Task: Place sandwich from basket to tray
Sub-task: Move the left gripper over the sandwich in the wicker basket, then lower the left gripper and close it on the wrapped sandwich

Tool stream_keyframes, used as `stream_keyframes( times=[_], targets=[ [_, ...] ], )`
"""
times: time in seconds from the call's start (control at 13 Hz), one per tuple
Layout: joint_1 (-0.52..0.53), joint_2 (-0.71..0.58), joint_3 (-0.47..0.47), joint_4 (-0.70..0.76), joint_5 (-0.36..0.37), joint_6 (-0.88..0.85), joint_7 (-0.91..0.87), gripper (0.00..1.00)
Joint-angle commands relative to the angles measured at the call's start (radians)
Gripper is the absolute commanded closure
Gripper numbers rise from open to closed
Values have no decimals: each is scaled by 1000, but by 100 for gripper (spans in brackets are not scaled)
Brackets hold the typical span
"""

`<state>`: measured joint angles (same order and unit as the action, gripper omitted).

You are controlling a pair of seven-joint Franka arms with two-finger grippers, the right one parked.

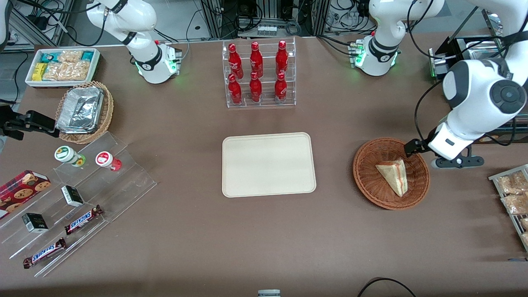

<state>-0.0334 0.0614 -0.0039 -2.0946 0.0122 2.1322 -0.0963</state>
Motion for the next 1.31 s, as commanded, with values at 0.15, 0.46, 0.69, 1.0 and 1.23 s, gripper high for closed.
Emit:
stream_keyframes(
  times=[0.15,0.46,0.69,1.0,1.23],
  targets=[
    [-10,32,-2,-96,3,199,-152,0],
    [-28,70,-8,-111,5,270,-299,0],
    [-37,98,-8,-111,5,302,-351,1],
    [-39,133,-8,-111,5,319,-361,1],
    [-39,181,-8,-110,5,377,-391,1]
  ],
)
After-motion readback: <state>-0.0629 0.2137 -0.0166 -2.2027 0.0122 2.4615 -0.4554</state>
